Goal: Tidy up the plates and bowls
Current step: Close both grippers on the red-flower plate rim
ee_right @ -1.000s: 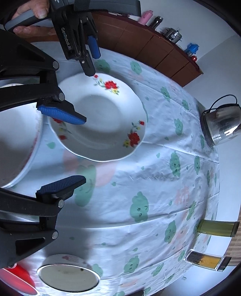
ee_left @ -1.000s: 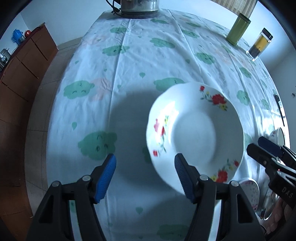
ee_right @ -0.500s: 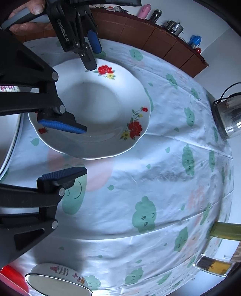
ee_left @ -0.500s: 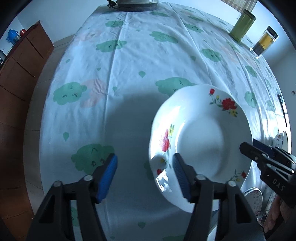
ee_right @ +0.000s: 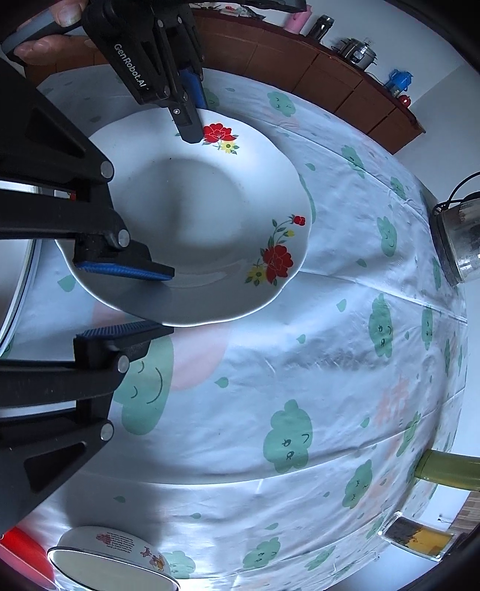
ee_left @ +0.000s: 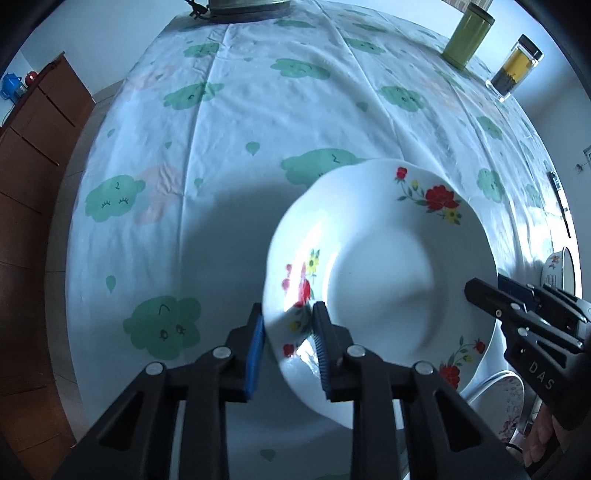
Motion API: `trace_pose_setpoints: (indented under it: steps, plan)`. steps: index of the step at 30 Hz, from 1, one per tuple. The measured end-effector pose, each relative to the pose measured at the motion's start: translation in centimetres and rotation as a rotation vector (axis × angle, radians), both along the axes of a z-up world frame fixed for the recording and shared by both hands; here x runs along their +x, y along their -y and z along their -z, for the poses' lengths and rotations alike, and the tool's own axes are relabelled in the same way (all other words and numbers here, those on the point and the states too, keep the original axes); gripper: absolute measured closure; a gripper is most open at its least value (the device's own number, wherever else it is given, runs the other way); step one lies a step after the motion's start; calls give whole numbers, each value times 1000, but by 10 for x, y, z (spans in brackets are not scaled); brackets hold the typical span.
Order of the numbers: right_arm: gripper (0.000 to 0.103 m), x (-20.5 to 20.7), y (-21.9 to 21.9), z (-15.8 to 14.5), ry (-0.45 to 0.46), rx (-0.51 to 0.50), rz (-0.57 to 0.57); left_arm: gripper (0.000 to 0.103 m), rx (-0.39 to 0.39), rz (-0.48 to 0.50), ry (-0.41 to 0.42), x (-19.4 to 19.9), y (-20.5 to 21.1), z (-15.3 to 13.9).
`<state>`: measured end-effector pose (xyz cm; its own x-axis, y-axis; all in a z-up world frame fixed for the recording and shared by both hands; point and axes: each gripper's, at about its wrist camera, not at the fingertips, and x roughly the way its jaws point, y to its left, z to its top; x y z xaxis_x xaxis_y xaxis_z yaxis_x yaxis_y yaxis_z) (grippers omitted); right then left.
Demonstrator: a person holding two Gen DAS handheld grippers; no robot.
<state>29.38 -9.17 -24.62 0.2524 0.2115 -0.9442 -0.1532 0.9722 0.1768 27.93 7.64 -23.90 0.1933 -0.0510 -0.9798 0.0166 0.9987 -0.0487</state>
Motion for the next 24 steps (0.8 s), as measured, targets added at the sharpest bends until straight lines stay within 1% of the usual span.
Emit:
trace_pose_setpoints:
  steps: [8, 13, 24]
  plan:
    - [79, 0, 1, 1, -3, 2, -1, 80, 13, -2, 3, 2, 1, 0]
    - [79, 1, 0, -1, -4, 6, 0, 80, 17, -2, 11, 0, 1, -6]
    - [79, -2, -1, -16, 4, 2, -10, 80, 20, -14, 22, -5, -4, -20]
